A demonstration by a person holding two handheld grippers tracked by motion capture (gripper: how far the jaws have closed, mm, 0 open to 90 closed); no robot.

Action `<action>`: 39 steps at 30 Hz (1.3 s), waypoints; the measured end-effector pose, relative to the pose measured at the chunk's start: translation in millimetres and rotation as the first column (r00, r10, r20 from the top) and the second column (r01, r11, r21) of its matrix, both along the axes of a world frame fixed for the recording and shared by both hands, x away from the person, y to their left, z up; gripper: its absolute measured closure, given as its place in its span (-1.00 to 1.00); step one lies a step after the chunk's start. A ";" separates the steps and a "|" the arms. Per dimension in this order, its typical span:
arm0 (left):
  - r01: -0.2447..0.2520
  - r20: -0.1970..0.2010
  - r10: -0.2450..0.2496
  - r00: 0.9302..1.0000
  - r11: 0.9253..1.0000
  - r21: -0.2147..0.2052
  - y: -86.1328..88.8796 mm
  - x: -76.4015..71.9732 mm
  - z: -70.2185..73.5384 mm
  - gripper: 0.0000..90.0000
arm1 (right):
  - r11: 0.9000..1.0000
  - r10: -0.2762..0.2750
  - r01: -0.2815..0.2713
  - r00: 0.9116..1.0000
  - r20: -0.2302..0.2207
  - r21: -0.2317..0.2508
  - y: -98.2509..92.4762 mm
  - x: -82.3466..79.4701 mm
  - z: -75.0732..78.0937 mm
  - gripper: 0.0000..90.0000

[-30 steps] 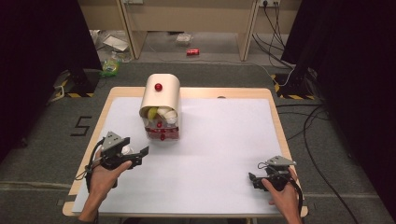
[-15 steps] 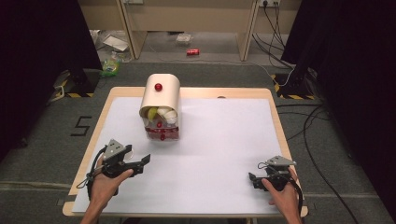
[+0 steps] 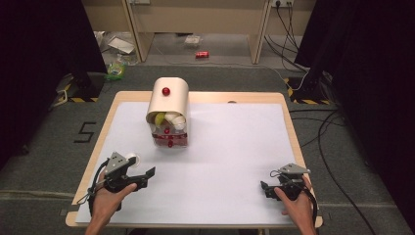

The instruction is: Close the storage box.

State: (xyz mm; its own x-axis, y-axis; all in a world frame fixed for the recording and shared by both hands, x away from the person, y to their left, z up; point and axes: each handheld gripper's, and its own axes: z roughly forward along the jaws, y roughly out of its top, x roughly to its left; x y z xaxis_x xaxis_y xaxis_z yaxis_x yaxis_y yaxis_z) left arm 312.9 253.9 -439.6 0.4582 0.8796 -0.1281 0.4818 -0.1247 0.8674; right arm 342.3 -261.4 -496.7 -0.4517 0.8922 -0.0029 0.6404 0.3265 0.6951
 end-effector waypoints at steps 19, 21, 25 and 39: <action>-0.014 -0.033 0.015 0.999 1.000 0.009 11.5 -9.0 -20.2 -0.64 | 1.000 0.000 0.000 1.000 0.000 0.000 0.0 0.0 0.0 -0.97; -0.019 -0.036 0.020 0.999 1.000 0.010 12.4 -9.7 -22.4 -0.64 | 1.000 0.001 -0.001 1.000 0.001 0.000 -0.1 0.0 0.0 -0.97; -0.008 -0.043 0.008 0.999 1.000 0.019 14.0 -11.6 -27.0 -0.64 | 1.000 0.002 -0.002 1.000 0.001 0.000 -0.1 0.0 0.0 -0.97; -0.008 -0.062 0.010 0.998 0.999 0.039 18.9 -18.6 -39.6 -0.64 | 1.000 0.002 -0.002 1.000 0.001 0.000 -0.1 0.0 0.0 -0.97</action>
State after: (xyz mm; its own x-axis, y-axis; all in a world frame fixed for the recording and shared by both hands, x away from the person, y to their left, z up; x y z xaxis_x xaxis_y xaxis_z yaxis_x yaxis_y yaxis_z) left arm 294.3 272.8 -479.2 0.4427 0.8883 -0.1221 0.5355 -0.1527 0.8306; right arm 342.3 -261.4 -496.7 -0.4530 0.8915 -0.0039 0.6391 0.3278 0.6958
